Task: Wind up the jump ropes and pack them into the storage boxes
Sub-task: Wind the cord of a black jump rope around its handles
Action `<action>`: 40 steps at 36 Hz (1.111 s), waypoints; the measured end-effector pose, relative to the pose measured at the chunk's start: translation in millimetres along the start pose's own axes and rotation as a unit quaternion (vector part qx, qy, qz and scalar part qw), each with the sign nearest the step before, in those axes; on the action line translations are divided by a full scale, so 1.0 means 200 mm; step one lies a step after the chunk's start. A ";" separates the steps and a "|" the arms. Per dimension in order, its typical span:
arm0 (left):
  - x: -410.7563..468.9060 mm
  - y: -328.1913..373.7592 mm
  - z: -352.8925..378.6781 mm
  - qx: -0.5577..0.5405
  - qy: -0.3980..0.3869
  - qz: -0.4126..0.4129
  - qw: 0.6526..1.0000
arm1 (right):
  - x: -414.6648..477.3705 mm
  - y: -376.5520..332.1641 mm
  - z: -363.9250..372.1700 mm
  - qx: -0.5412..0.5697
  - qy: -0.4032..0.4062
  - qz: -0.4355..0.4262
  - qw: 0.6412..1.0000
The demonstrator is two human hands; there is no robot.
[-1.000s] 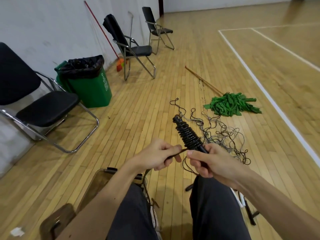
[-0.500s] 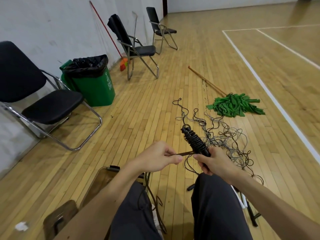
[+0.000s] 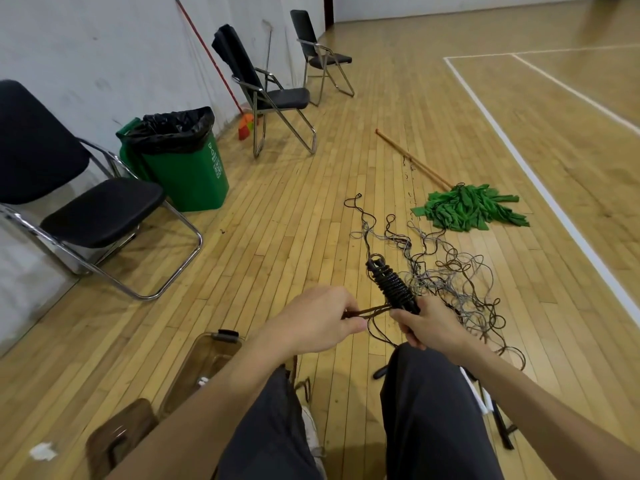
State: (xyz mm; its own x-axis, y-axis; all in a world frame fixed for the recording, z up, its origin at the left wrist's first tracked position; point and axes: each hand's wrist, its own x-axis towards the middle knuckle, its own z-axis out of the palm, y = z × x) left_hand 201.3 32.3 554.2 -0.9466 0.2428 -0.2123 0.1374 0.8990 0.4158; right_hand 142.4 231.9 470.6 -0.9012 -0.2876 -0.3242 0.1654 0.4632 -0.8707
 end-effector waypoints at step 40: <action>0.28 0.26 -0.10 0.159 -0.044 0.144 0.976 | -0.41 -0.11 -0.08 -0.210 -0.382 -0.077 0.897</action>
State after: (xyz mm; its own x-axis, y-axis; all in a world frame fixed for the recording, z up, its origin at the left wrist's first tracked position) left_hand 149.1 84.6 581.6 -0.8283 0.5201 -0.2083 0.4912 0.8530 0.1765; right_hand 205.8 259.4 522.6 -0.3359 -0.7912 -0.5110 -0.2468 0.5975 -0.7630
